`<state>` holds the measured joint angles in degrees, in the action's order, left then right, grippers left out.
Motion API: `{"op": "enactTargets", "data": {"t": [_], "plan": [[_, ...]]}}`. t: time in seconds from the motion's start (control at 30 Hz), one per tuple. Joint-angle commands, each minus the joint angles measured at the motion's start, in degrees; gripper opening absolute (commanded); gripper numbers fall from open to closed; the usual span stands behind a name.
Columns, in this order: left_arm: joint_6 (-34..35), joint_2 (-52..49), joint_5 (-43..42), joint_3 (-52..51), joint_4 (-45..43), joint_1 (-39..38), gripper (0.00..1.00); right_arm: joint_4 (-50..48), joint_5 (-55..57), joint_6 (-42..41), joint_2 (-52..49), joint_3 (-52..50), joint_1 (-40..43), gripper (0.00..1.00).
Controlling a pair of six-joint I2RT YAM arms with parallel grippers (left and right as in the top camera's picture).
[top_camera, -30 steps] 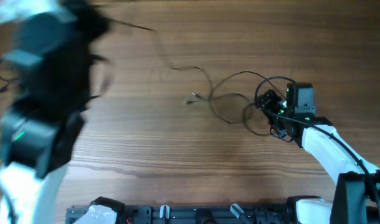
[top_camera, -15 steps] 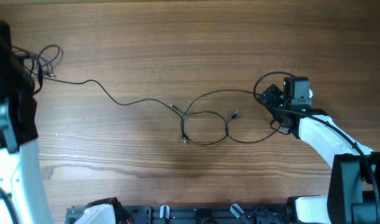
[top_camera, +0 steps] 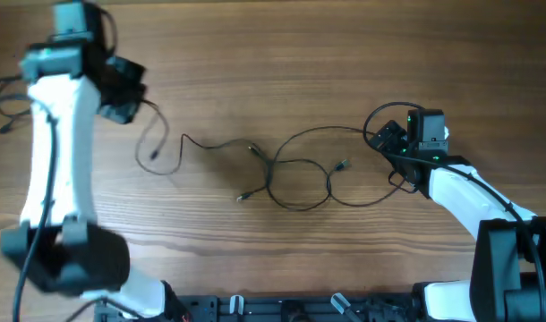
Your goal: Untangle cables
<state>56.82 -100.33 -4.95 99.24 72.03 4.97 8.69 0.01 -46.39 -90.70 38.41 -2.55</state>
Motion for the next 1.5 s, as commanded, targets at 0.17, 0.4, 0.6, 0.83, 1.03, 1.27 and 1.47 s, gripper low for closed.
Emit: {"op": "enactTargets", "data": {"t": [0.17, 0.4, 0.6, 0.83, 1.03, 1.27, 1.47], "plan": [[5.84, -18.36, -11.10, -0.13, -2.60, -15.13, 0.10, 2.54, -6.08, -1.62, -7.34, -5.20, 0.13, 1.00], [5.77, -20.81, -10.78, -0.13, -12.98, -24.37, 0.91, 2.54, -6.05, -1.55, -7.34, -5.20, 0.13, 1.00], [8.28, -20.81, -8.11, -0.13, -13.09, -27.74, 1.00, 2.51, -6.05, -1.55, -7.34, -5.20, 0.13, 1.00], [2.80, -20.04, -18.45, 0.15, -9.11, -21.46, 1.00, 2.54, -6.05, -0.09, -7.34, -5.22, 0.13, 1.00], [-3.89, -19.54, -7.74, 0.15, 0.24, -22.38, 1.00, 2.47, -6.03, 1.57, -7.34, -5.22, 0.13, 1.00], [-13.99, -17.31, -24.61, 1.25, -0.39, -20.79, 1.00, 2.62, -6.03, 1.46, -7.34, -5.22, 0.13, 1.00], [-12.70, -12.52, -4.31, 1.42, 7.34, -20.11, 1.00, 2.36, -6.01, 1.46, -7.34, -5.22, 0.13, 1.00]]}}
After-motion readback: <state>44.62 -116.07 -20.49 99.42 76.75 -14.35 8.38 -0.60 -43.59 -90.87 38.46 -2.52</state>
